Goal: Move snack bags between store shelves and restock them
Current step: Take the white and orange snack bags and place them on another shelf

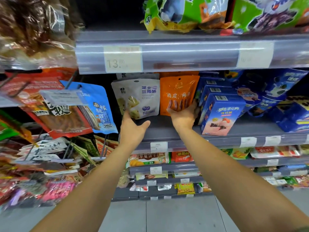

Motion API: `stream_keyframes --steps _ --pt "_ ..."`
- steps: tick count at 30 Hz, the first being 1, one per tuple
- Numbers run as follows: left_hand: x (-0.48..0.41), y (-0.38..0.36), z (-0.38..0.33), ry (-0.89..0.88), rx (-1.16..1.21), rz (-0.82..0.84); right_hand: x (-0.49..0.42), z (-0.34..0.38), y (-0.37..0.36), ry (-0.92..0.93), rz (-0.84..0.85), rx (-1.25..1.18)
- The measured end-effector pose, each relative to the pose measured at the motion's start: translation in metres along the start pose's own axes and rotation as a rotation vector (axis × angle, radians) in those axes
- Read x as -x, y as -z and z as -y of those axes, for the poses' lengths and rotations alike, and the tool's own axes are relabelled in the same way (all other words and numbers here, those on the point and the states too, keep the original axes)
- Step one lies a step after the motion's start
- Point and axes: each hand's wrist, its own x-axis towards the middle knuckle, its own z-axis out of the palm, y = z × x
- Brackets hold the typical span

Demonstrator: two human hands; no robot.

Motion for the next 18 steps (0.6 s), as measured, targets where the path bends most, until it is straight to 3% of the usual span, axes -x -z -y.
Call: stream_keyframes --steps 9,13,18 --pt "-0.009 -0.004 0.007 0.018 0.017 -0.001 0.000 0.001 0.003 -0.045 0.052 -0.041" --pt "-0.011 -0.003 0.008 0.022 0.020 -0.018 0.006 -0.003 0.010 0.021 -0.021 -0.143" --pt "-0.018 -0.003 0.011 0.079 0.072 -0.048 0.015 -0.006 0.020 0.059 0.059 -0.179"
